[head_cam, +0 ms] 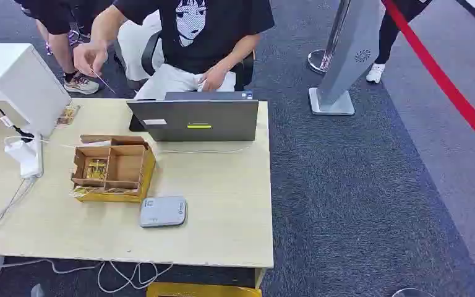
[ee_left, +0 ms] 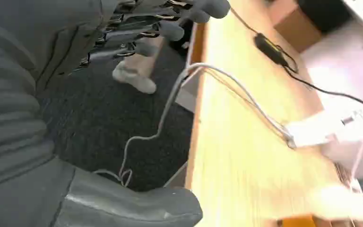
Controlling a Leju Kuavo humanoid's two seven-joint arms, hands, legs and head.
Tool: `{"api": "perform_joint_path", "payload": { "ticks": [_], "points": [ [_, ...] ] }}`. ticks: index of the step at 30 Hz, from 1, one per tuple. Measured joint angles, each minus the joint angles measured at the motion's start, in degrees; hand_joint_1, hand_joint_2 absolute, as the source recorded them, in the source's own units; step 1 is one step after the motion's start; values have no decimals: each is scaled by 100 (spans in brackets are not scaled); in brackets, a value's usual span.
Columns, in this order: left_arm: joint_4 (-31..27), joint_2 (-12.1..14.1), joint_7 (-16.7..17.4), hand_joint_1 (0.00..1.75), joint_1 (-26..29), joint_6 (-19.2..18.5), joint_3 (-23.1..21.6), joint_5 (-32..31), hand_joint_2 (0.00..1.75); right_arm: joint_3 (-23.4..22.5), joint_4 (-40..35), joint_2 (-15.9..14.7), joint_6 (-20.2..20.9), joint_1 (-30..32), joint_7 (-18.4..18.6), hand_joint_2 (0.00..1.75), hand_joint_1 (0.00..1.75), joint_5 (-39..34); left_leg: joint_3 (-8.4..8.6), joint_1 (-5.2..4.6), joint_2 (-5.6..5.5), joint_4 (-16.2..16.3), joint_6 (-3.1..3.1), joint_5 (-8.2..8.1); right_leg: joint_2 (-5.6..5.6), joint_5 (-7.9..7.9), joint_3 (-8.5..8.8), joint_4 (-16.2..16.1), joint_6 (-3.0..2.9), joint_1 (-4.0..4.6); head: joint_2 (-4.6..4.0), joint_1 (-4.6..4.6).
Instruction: Pass the card to the sensor for recognition and then transmit it.
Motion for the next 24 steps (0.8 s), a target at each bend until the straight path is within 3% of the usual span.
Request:
{"api": "perform_joint_path", "payload": {
  "ticks": [7,24],
  "points": [
    [-63,412,344,0,-44,449,-555,-1231,175,11,0,0,-88,-66,35,175,0,140,2,1,1,0,-1,1,1,0,0,0,0,0,0,0],
    [494,2009,1506,0,-830,1284,-1916,-3692,175,383,39,2,-418,-276,203,175,0,518,2,1,1,0,-5,6,1,2,-1,2,-1,0,-2,0]
  ]
}}
